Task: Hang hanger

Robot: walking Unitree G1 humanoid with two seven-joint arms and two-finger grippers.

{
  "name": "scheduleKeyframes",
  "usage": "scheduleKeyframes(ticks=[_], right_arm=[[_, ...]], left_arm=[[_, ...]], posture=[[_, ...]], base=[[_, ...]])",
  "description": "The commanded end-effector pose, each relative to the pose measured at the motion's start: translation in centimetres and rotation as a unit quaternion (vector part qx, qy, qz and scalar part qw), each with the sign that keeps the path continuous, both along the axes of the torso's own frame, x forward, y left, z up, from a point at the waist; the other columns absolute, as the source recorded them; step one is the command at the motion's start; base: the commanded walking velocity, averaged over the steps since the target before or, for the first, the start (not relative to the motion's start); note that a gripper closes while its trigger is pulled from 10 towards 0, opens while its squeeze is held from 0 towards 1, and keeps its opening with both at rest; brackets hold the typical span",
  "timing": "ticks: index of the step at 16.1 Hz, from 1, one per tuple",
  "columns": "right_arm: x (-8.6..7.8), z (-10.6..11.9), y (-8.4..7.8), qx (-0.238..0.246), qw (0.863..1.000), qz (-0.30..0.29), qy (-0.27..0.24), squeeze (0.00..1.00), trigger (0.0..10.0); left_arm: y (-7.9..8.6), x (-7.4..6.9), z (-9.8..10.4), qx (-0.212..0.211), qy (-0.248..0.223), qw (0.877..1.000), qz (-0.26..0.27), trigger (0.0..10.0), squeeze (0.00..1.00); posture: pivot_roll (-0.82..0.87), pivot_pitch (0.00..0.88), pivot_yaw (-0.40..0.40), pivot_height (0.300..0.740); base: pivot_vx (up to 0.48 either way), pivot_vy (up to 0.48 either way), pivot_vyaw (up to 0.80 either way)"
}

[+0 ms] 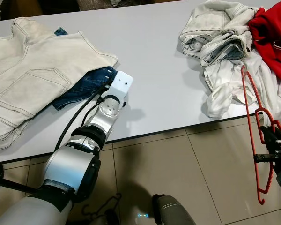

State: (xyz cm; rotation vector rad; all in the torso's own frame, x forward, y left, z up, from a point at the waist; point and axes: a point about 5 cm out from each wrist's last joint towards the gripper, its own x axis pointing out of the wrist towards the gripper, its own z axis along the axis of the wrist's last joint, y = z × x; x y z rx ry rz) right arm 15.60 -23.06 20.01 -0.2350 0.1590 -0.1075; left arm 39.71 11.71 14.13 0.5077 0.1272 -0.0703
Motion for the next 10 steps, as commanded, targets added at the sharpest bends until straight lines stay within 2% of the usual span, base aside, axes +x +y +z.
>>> scheduleKeyframes(ticks=[1,5,7,8,10], right_arm=[[0.1,-0.1,-0.1,-0.004,1.000,-0.001,0.006,0.00,10.0],[0.2,-0.2,-0.1,0.000,1.000,0.000,0.006,0.00,10.0],[0.4,-0.4,0.0,0.005,1.000,0.001,0.006,0.00,10.0],[0.5,-0.5,0.1,0.008,1.000,0.003,0.006,0.00,10.0],[1.0,-0.8,0.3,0.018,1.000,0.006,0.004,0.00,10.0]], left_arm=[[2.1,-0.8,-2.1,0.001,0.042,0.998,0.043,0.0,0.00],[3.1,-0.6,-1.7,-0.012,0.036,0.998,0.058,0.0,0.00],[3.3,-0.6,-1.7,-0.032,0.037,0.997,0.059,0.0,0.00],[3.2,-0.5,-1.6,-0.048,0.035,0.997,0.056,0.0,0.00],[1.9,-0.1,-0.3,-0.124,0.018,0.992,0.010,0.0,0.00]], posture=[[-0.57,0.187,0.019,0.740],[-0.55,0.182,0.018,0.740],[-0.54,0.177,0.016,0.740],[-0.53,0.174,0.016,0.740],[-0.49,0.161,0.017,0.740]], base=[[0.000,0.000,0.00],[0.000,0.000,0.00],[0.000,0.000,0.00],[0.000,0.000,0.00],[0.000,0.000,0.00]])
